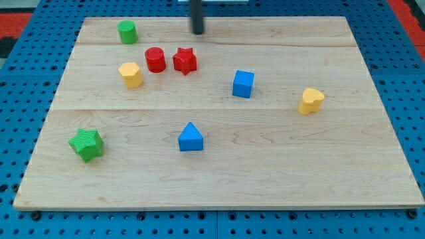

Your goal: Move the red star towards top center

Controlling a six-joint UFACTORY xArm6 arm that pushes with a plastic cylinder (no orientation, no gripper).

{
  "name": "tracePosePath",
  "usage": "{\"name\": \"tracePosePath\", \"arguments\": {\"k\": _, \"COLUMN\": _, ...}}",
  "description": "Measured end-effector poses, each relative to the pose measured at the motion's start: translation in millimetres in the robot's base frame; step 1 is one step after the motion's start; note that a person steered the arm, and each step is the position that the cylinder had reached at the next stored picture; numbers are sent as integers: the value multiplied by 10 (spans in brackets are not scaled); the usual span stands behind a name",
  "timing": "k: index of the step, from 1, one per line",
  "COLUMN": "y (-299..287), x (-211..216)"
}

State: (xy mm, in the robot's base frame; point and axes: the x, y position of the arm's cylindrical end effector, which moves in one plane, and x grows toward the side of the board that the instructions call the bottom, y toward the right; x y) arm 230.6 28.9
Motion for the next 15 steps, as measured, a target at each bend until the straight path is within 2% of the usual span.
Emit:
{"name": "tracePosePath", "arguments": {"k": 1, "y": 736, "x": 729}}
{"name": "tracePosePath", "arguments": {"k": 2, "y": 366, "x": 1309}}
{"name": "tracePosePath", "arguments": {"k": 3, "y": -294, "x": 1513}}
{"name": "tracePosePath", "arguments": {"k": 4, "y": -556, "x": 1534}}
{"name": "tracePosePath", "arguments": {"k": 6, "y": -957, "x": 1222}}
{"name": "tracePosePath", "arguments": {"k": 7, "y": -1188, "x": 1332}}
{"name": "tracePosePath", "arguments": {"k": 8, "y": -1193, "x": 944}}
{"name": "tracePosePath", "arguments": {"k": 9, "y": -319, "x": 822}}
{"name": "tracePosePath", "arguments": {"k": 10, "y": -40, "x": 792}}
{"name": "tracePosePath", "arguments": {"k": 14, "y": 37, "x": 807}}
{"name": "tracePosePath", "arguments": {"k": 15, "y": 262, "x": 834}}
